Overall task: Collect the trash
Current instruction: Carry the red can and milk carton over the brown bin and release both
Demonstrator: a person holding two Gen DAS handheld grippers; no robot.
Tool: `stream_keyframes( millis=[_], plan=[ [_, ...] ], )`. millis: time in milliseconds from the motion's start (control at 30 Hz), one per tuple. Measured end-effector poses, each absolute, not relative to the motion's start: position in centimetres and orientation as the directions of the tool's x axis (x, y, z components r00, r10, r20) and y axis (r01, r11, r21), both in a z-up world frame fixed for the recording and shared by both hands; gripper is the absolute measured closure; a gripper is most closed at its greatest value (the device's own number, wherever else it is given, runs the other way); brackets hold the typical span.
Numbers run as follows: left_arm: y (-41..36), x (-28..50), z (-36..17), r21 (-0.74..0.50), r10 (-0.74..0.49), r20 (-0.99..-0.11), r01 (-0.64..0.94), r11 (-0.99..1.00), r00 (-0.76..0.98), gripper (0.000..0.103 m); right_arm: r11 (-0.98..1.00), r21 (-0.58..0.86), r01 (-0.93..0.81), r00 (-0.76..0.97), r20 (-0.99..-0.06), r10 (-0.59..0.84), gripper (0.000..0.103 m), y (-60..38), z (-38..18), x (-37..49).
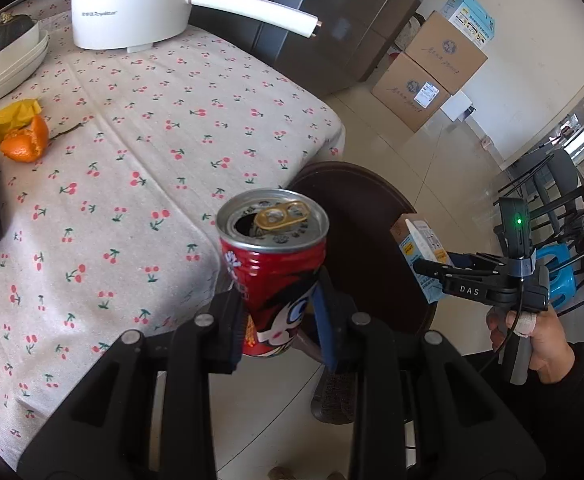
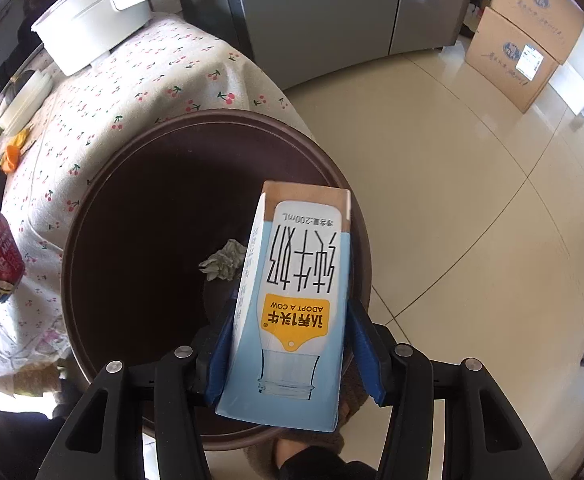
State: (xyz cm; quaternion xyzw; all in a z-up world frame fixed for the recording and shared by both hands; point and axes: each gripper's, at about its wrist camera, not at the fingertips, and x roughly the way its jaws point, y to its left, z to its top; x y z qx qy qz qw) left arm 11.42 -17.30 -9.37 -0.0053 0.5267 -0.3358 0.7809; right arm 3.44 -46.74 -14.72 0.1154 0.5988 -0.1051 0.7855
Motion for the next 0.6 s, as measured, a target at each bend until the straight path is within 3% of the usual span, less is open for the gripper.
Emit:
stream_keyframes(
  millis=[67, 600],
  plan=[
    [-18.5, 11.3, -9.8, -0.367, -0.538, -0.819, 0.536, 0.76, 0.202, 0.071, 0.948, 0.069, 0.312, 0.267, -0.963, -0.018, 0.044, -47.2, -14.5, 3.2],
    [-23.2, 10.8, -12.1, -0.338, -0.52, -0.842, 0.608, 0.719, 0.146, 0.071, 0.932, 0.09, 0.35, 0.286, -0.958, -0.015, 0.041, -49.4, -14.0, 2.4]
  ],
)
